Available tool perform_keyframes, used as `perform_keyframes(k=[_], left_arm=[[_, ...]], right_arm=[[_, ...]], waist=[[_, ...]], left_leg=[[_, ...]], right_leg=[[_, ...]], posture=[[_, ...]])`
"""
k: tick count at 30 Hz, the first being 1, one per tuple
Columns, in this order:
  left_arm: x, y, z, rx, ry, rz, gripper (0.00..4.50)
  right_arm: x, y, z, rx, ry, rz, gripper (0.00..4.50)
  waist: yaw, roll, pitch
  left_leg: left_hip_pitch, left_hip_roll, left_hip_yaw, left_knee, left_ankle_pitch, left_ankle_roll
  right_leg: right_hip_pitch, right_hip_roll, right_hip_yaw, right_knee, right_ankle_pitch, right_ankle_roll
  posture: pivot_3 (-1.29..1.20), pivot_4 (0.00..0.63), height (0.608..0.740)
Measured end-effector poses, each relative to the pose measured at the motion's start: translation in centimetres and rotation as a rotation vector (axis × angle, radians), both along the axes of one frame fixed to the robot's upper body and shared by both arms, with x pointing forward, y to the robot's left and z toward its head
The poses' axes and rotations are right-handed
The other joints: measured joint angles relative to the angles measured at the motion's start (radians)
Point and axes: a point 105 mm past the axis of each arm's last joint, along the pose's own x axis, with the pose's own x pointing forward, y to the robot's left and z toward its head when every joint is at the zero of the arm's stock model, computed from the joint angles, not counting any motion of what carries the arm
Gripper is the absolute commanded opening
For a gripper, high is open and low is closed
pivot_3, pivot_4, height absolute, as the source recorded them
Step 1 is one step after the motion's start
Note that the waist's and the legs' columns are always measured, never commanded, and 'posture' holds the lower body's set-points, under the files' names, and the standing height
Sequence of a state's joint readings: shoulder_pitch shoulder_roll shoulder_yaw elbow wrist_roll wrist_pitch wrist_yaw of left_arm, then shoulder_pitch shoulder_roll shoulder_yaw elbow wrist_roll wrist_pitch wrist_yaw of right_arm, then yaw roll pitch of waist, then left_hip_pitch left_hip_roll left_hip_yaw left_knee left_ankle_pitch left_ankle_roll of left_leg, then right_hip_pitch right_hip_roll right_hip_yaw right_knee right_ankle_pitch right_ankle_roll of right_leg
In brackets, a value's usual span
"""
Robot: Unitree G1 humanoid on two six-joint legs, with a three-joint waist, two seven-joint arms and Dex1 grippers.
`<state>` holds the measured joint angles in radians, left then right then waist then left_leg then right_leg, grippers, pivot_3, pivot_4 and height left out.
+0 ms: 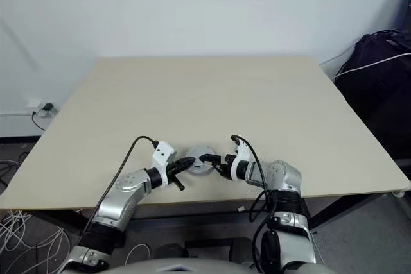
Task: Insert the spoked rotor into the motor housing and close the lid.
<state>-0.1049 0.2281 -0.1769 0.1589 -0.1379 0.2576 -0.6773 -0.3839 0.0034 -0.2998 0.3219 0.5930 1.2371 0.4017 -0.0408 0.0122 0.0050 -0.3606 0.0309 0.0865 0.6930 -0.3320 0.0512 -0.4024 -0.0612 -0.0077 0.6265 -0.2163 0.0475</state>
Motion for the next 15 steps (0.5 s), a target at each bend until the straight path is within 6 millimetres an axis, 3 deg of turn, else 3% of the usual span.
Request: perform_keyframes(k=[15], left_arm=[[-0.04,-0.06,0.08,-0.002,-0.001,-0.005,0.0]], right_arm=[[-0.4,0.2,-0.19,0.072,0.008,-0.049,4.48]], waist=[[-0.007,0.0,0.0]], left_leg=[[-0.001,0.005,0.001,-0.002,0.0,0.0]], right_leg=[[-0.002,0.0,0.0,0.0,0.0,0.0]], posture=[[0.0,0.0,0.74]])
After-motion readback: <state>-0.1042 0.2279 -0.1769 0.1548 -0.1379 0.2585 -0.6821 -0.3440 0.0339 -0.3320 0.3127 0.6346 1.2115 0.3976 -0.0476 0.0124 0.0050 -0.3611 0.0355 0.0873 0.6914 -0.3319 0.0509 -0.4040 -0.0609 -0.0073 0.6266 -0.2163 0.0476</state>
